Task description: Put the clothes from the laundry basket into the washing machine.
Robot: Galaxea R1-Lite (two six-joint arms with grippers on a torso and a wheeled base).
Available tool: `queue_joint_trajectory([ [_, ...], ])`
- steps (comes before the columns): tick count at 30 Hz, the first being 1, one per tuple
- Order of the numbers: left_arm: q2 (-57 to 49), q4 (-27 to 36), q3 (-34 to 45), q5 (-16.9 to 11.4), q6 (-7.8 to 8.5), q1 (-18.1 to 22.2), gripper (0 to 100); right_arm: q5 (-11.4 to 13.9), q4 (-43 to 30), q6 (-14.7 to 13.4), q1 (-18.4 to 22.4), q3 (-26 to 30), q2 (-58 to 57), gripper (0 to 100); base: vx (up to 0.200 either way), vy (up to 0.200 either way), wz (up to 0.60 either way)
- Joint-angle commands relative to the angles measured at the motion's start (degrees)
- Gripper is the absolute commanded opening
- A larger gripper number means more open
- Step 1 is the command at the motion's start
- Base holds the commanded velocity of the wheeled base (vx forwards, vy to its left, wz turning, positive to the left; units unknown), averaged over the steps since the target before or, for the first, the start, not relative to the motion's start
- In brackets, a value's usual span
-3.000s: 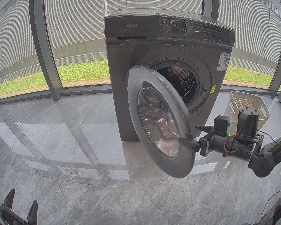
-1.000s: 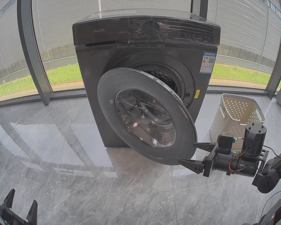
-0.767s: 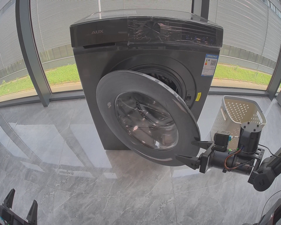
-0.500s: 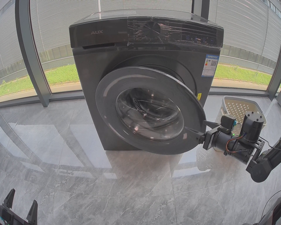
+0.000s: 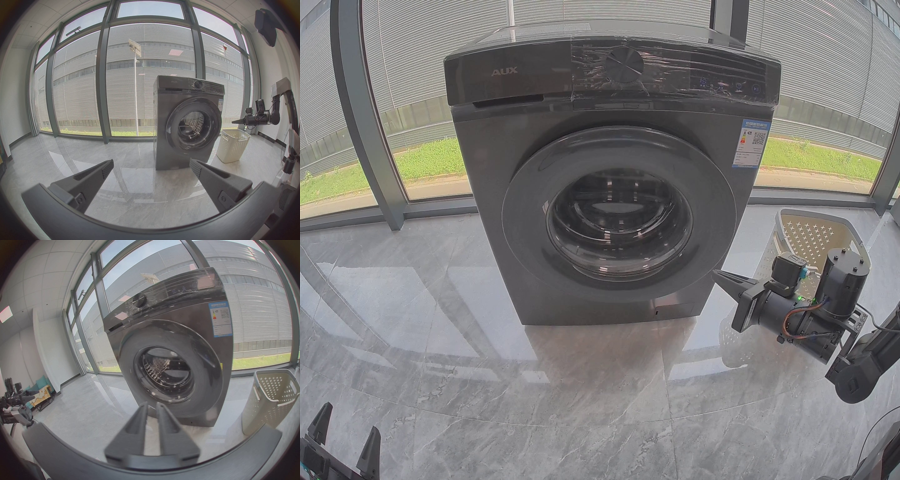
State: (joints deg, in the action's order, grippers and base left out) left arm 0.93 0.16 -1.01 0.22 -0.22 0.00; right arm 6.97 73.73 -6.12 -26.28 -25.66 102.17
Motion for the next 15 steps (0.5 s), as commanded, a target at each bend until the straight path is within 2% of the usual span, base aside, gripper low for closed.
queue_joint_trajectory([
  [1,-0.93,0.02,1.01,0.04,-0.04,-0.09,100,-0.12,1.33,0.06,-0.35,0.0,-0.39,0,0.2,0.0,0.0],
  [7,-0.93,0.02,1.01,0.04,-0.04,0.0,100,-0.29,3.09,-0.03,0.53,-1.58,-0.22,0,0.2,0.0,0.0],
  [10,-0.93,0.02,1.01,0.04,-0.04,-0.09,100,-1.17,3.09,-0.03,0.79,-3.08,-0.13,0,0.2,0.0,0.0],
  [11,-0.93,0.11,1.01,-0.04,0.13,0.0,100,-2.31,3.09,-0.12,1.32,-4.4,-0.04,0,0.2,0.0,0.0],
  [15,-0.93,0.11,1.01,0.04,0.13,0.0,100,-2.75,2.91,-0.3,2.38,-8.0,1.37,0,0.0,0.0,0.0],
])
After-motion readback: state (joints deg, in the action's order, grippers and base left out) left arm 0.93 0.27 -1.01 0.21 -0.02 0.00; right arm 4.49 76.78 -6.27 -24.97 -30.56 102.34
